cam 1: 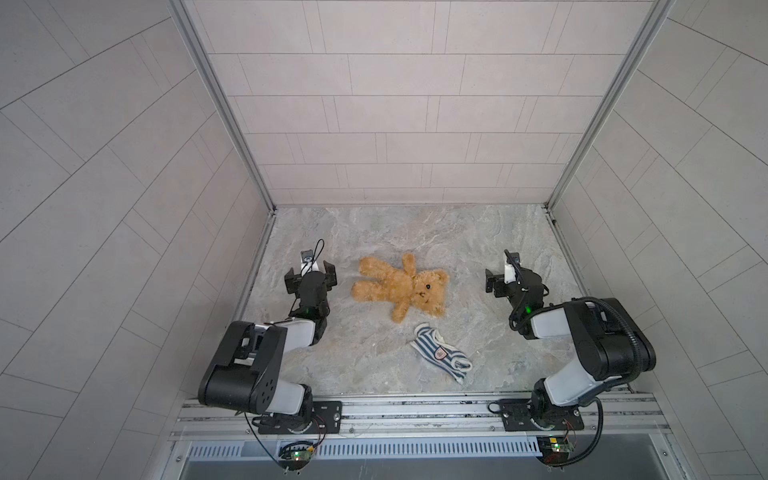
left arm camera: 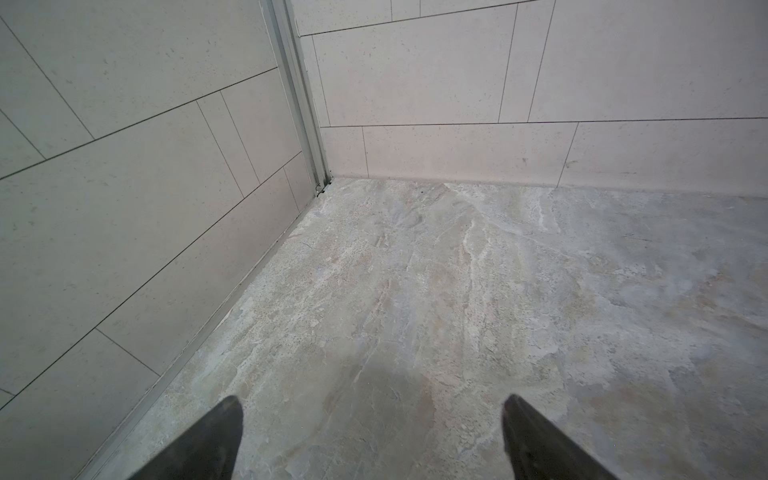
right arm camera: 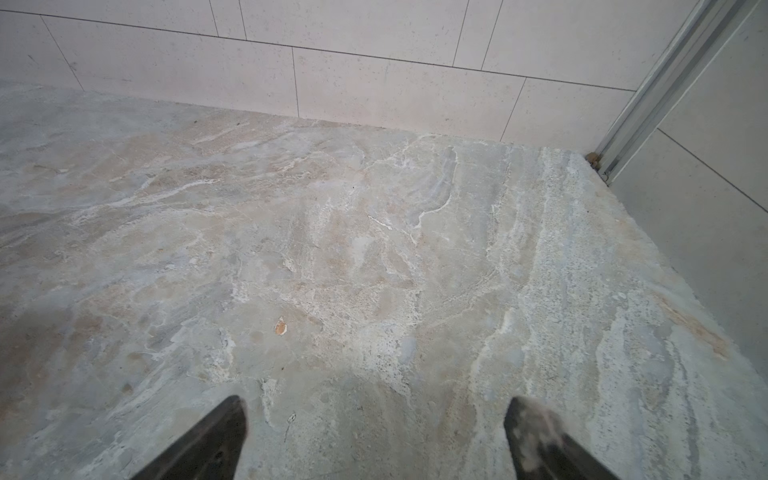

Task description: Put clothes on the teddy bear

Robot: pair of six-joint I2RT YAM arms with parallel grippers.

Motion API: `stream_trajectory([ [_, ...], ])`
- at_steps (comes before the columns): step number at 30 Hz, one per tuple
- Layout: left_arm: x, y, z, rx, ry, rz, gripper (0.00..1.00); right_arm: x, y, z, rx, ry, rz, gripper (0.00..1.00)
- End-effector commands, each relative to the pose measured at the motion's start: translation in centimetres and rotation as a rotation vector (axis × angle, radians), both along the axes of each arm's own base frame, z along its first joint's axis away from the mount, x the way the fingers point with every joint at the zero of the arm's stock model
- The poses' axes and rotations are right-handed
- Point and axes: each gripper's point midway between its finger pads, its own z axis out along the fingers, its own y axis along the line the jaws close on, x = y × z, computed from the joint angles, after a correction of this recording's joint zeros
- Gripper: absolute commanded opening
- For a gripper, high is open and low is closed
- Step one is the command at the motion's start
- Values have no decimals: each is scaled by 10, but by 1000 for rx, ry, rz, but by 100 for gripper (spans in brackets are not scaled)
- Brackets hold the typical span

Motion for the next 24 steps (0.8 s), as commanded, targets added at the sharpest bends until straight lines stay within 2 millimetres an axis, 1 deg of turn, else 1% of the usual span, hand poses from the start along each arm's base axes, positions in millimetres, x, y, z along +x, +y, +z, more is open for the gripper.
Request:
stream_trajectory([
  [1, 4, -1, 5, -9, -16, 1, 100, -1, -1, 2, -16, -14, 8, 99],
  [21, 3, -1, 6, -10, -21, -1, 100, -1, -1, 2, -16, -14, 8, 99],
  [24, 3, -2, 7, -11, -26, -1, 100, -1, -7, 3, -19, -16, -28, 99],
])
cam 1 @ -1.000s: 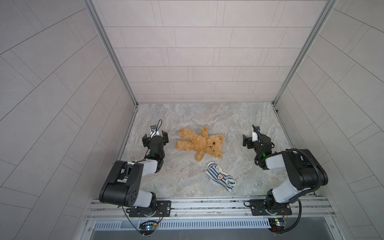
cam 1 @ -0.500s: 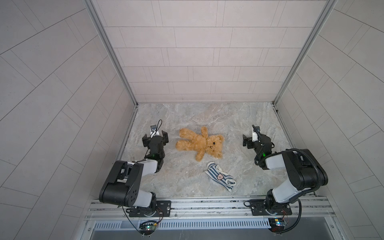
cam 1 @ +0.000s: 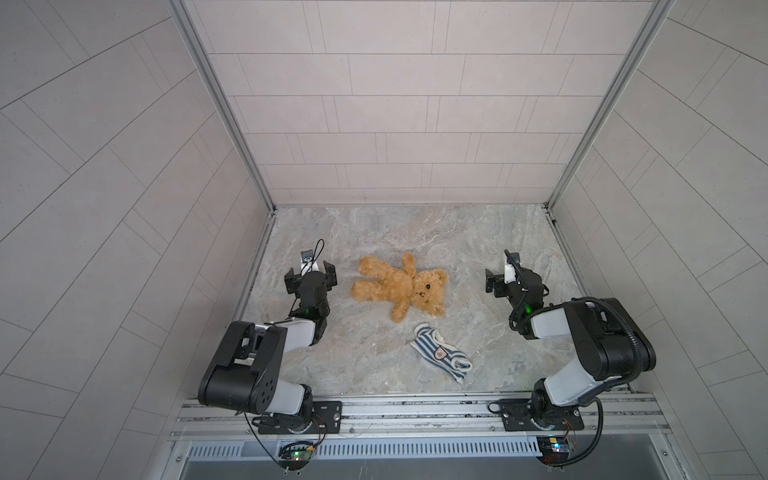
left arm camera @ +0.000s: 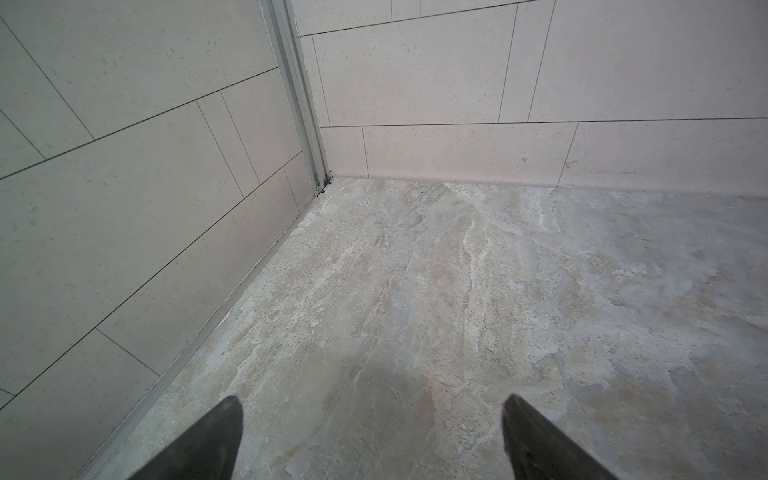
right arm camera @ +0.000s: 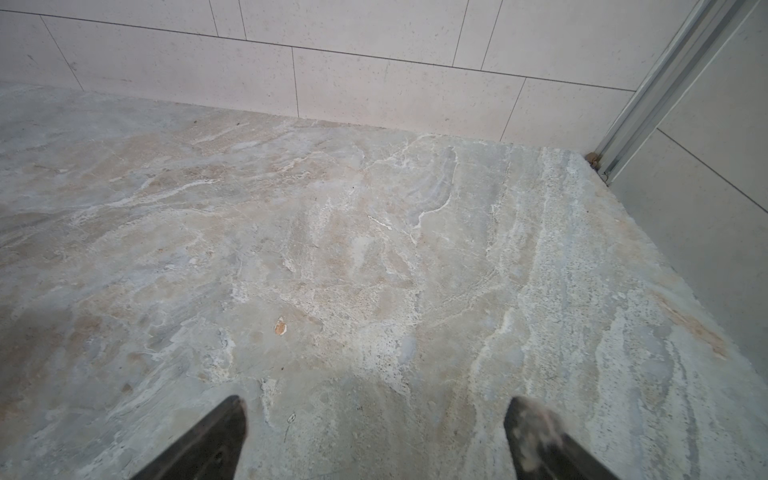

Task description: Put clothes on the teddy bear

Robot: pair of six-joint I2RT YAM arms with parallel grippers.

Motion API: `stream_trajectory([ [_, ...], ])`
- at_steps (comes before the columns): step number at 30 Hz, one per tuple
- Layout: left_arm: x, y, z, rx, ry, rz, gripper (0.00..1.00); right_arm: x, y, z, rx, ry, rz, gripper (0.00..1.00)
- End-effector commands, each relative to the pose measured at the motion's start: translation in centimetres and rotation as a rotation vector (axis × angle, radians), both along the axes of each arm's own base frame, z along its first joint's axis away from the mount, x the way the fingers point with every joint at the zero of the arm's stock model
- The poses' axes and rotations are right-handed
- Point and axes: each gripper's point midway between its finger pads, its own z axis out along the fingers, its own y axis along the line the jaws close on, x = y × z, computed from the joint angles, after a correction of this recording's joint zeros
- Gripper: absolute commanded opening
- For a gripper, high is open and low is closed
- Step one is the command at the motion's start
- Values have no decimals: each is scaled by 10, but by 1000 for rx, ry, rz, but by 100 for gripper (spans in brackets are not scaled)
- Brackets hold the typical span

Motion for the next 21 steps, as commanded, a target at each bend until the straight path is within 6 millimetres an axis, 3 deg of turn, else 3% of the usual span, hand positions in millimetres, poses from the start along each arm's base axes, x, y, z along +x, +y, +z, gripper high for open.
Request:
stream_trajectory([
  [1, 2, -1, 7, -11, -26, -1, 100, -2, -8, 4, -19, -19, -38, 99],
  [15, -5, -8, 21, -36, 48, -39, 100, -11, -17, 33, -19, -46, -95, 99],
  [21, -24, -1, 41, -101, 75, 12, 100, -19, -15, 54, -25, -24, -92, 99],
])
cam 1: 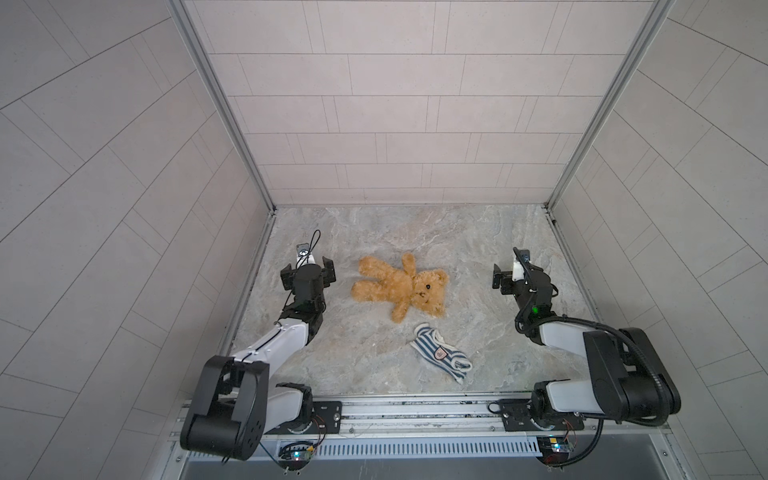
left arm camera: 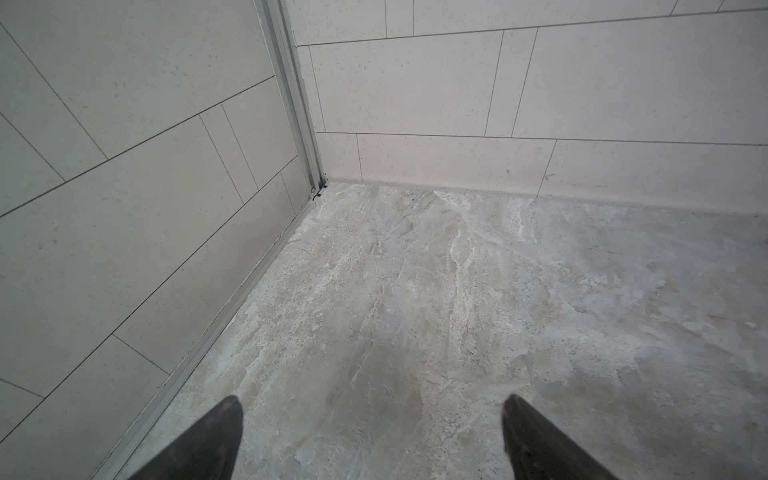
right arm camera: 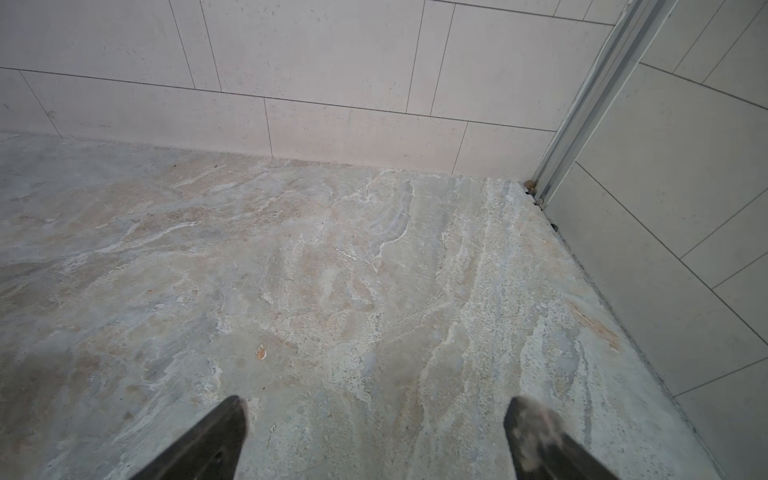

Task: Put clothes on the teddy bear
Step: 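Reach the left gripper to the teddy bear's head and grasp it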

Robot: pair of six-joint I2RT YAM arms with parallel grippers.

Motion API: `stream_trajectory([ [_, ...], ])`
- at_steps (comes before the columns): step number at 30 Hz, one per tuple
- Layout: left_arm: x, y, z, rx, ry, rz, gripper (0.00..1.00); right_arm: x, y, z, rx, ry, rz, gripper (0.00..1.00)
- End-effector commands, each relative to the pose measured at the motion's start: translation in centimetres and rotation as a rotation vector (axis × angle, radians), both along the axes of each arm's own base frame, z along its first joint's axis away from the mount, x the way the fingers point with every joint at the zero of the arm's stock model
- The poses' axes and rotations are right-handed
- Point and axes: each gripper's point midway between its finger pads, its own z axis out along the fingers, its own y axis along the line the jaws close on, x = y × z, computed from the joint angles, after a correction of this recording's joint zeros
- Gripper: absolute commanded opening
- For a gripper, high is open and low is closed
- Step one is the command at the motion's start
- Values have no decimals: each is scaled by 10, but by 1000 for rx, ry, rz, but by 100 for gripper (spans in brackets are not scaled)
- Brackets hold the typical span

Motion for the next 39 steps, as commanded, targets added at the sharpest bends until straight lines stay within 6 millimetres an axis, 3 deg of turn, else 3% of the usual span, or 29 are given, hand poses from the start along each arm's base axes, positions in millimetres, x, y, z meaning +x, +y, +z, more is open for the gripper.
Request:
stream_trajectory([
  [1, -16, 2, 6, -72, 45, 32, 100, -5, -6, 12, 3, 42, -57, 99],
  [6, -27, -14, 13, -228, 164, 3, 100, -17, -17, 18, 52, 163, -166, 99],
  [11, -33, -65, 11, -368, 362, -185, 100, -33, -10, 16, 126, 332, -206, 99],
  [15, -46, -124, 25, -381, 441, -395, 100, -45, 24, -12, 224, 517, -99, 99],
  [21, -86, -213, 41, -326, 581, -696, 100, -73, 72, -21, 246, 595, 88, 100],
  [26, -99, -241, 37, -211, 630, -764, 100, -99, 103, -9, 255, 565, 214, 100],
  [28, -99, -253, 33, -220, 637, -796, 100, -108, 112, 1, 269, 537, 245, 100],
  [34, -74, -283, 30, -191, 655, -851, 100, -142, 113, -4, 339, 529, 245, 100],
  [39, -39, -299, 14, -166, 718, -838, 98, -157, 107, -8, 345, 528, 218, 99],
])
